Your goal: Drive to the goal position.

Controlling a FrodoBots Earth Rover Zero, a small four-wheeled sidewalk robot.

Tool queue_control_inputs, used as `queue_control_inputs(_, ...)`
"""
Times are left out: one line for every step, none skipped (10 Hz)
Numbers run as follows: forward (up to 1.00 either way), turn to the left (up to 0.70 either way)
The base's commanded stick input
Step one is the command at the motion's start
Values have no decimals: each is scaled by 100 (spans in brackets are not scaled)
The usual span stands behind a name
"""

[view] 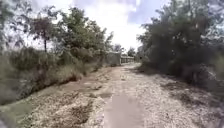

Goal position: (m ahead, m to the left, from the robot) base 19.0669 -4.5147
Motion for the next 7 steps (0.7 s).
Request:
queue_control_inputs(85,-34)
queue_control_inputs(85,-34)
queue_control_inputs(85,0)
queue_control_inputs(85,0)
queue_control_inputs(85,-2)
queue_control_inputs(85,-9)
queue_control_inputs(85,-31)
